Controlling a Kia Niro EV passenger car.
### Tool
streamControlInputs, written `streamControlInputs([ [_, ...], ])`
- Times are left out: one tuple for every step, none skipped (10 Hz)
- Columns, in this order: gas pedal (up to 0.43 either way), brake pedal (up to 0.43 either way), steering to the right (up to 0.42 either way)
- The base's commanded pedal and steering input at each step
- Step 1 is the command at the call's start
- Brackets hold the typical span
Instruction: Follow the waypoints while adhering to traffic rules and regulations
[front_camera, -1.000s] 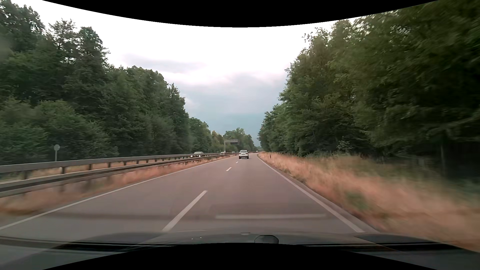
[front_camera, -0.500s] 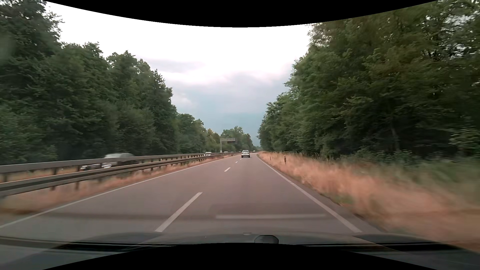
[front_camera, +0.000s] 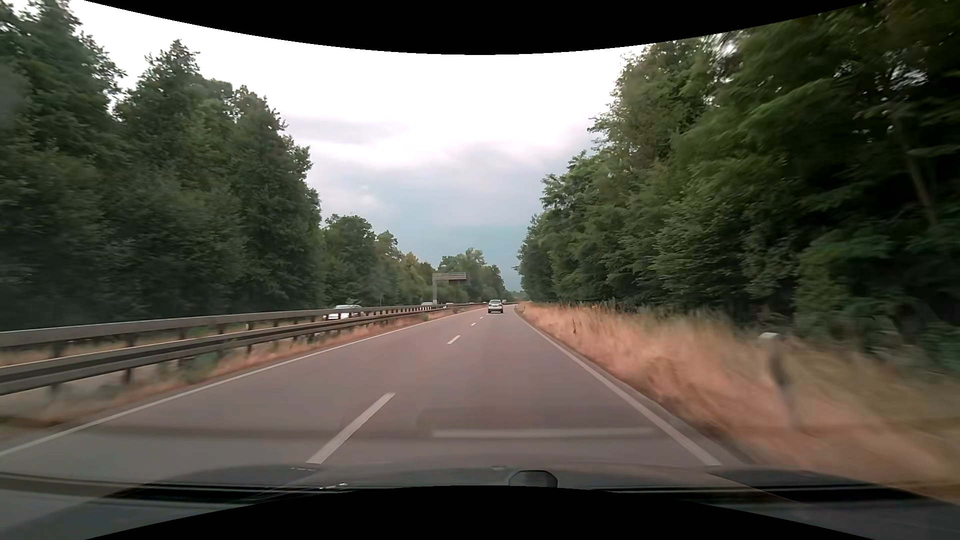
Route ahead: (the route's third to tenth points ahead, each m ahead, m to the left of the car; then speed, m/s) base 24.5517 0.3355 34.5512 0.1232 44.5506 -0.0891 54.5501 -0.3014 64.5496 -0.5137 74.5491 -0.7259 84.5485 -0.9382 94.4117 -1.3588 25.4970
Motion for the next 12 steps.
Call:
streamControlInputs([
  [0.24,0.0,0.0],
  [0.24,0.0,0.0],
  [0.24,0.0,0.001],
  [0.24,0.0,0.001],
  [0.24,0.0,0.001],
  [0.248,0.0,0.001],
  [0.248,0.0,0.001],
  [0.248,0.0,0.001],
  [0.248,0.0,0.002],
  [0.248,0.0,0.002],
  [0.248,0.0,0.003],
  [0.248,0.0,0.003],
])
